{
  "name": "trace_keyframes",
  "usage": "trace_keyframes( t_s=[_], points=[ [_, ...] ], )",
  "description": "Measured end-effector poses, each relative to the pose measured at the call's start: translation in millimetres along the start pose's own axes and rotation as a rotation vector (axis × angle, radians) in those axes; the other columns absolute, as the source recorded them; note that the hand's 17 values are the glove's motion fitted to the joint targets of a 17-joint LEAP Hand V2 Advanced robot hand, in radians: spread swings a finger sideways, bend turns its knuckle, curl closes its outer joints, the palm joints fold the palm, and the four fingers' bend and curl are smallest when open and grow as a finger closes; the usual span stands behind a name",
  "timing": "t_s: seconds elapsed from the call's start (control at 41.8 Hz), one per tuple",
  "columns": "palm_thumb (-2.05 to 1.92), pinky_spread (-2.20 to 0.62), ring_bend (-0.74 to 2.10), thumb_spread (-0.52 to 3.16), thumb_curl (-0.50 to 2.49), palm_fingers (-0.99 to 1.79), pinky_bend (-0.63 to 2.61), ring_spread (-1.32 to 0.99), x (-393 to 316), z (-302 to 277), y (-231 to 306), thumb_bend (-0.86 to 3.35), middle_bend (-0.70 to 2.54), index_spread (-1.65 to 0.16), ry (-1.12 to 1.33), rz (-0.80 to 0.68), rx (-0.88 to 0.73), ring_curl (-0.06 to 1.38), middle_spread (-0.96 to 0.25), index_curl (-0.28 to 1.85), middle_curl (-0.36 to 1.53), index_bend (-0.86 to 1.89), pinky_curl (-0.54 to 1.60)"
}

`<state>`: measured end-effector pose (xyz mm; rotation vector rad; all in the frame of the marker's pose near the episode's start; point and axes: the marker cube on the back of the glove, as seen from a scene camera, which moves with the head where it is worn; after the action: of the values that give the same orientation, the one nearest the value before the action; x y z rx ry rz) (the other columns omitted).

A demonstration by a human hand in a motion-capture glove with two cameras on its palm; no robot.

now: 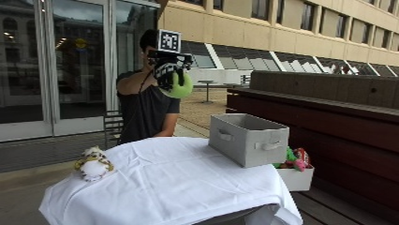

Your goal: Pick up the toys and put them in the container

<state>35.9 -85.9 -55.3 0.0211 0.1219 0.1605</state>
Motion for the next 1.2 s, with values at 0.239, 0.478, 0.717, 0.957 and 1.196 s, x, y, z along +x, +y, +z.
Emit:
trace_keyframes(
  t_s=[0.239, 0.478, 0.717, 0.957, 1.196],
  points=[
    [0.67, -0.46, 1.13, 0.50, 0.83, 1.09, 0.91, -0.40, -68, -100, 26, 0.15, 0.65, -0.33, -0.039, -0.046, 0.162, 0.45, -0.44, 0.31, 0.55, 0.41, 0.39],
    [0.68, -0.47, 1.12, 0.52, 0.87, 1.10, 0.90, -0.40, -162, -145, 47, 0.12, 0.61, -0.35, -0.098, -0.155, 0.188, 0.45, -0.45, 0.33, 0.58, 0.36, 0.39],
    [0.69, -0.47, 1.11, 0.54, 0.91, 1.10, 0.89, -0.41, -262, -128, 70, 0.09, 0.58, -0.36, -0.127, -0.267, 0.175, 0.45, -0.47, 0.37, 0.61, 0.32, 0.39],
    [0.70, -0.47, 1.10, 0.57, 0.94, 1.09, 0.89, -0.41, -334, -96, 96, 0.07, 0.53, -0.37, -0.147, -0.344, 0.133, 0.46, -0.48, 0.39, 0.63, 0.25, 0.40],
    [0.70, -0.47, 1.09, 0.60, 0.96, 1.07, 0.89, -0.41, -362, -59, 107, 0.04, 0.48, -0.38, -0.115, -0.378, 0.111, 0.46, -0.49, 0.40, 0.65, 0.15, 0.39]
  ],
)
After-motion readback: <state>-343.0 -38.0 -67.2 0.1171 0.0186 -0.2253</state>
